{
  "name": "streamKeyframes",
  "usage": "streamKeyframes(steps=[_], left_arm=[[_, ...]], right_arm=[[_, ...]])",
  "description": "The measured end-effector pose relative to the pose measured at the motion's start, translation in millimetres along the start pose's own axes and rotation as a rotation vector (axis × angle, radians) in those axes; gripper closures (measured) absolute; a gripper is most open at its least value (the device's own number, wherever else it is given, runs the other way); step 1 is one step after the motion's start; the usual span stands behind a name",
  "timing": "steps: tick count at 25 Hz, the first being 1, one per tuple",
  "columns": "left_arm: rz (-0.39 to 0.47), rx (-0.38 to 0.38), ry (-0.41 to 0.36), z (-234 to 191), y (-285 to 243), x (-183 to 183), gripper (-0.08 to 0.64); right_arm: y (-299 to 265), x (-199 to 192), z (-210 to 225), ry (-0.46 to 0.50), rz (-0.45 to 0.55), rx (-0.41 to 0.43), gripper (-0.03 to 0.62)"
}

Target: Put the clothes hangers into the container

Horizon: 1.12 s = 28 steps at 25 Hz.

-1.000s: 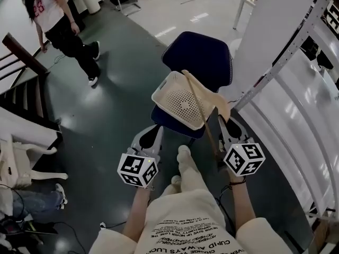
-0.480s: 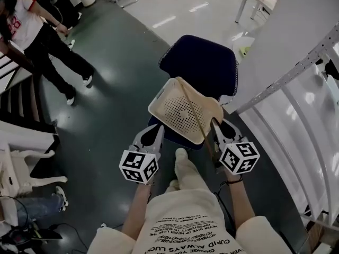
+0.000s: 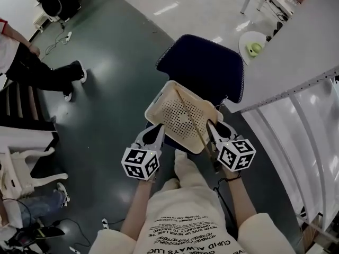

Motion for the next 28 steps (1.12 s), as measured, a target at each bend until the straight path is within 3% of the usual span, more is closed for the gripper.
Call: streamKeyframes(steps=[14,18,28], left_arm=[[-0.118,0.052,0.106,-30,-44,-49,0.537],[-0.151,0.051,0.135,-38,-56,-61,0.537],[-0.215,0.008,0.179,-47,-84,-99,0.537]], right_arm=[[-60,-51,40,-0.125,-0.132,0.092,0.538],[-55,-61,59,-0.195,-0.135,0.086,0.538],[-74,-103,82,-0.216,-0.184,0.068,0.538]])
Point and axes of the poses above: the fingertips, and each gripper's own axes: y backward along the fingers, z to its right, x out of its top, the point moved 10 cm from there along y, backward along the fingers, and after that the axes turned 9 degrees about z, right-handed, at the moved point
